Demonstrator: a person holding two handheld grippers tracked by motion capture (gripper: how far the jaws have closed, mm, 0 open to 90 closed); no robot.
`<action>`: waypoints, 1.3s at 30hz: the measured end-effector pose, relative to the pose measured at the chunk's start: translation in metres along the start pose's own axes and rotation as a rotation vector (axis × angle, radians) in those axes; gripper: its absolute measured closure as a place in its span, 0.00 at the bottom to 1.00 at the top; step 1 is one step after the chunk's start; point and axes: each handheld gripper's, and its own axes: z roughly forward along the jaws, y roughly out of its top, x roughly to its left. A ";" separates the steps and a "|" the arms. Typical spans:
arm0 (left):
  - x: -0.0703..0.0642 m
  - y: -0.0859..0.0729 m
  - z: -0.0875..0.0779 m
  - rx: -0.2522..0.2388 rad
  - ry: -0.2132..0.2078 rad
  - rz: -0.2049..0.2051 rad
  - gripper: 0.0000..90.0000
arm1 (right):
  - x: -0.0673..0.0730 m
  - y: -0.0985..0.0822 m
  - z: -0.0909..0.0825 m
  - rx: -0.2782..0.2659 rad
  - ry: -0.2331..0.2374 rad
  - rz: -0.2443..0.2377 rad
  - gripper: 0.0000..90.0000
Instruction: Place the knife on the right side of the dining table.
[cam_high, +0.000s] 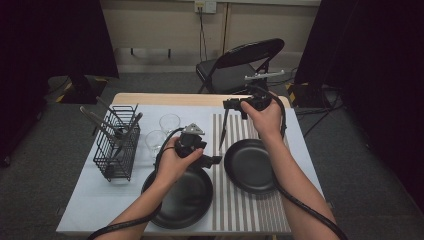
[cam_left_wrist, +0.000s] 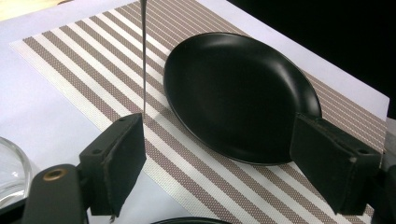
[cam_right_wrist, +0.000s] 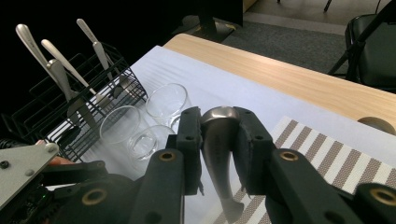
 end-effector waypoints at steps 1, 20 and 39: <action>0.001 0.000 0.000 0.004 -0.003 0.001 0.20 | 0.000 0.000 0.000 -0.001 -0.002 0.000 0.82; 0.004 -0.011 0.001 0.021 -0.008 -0.002 0.20 | -0.013 0.004 0.010 -0.008 -0.030 0.007 0.82; 0.006 -0.015 0.004 0.023 -0.013 -0.013 0.20 | -0.024 0.008 0.021 -0.018 -0.042 0.028 0.82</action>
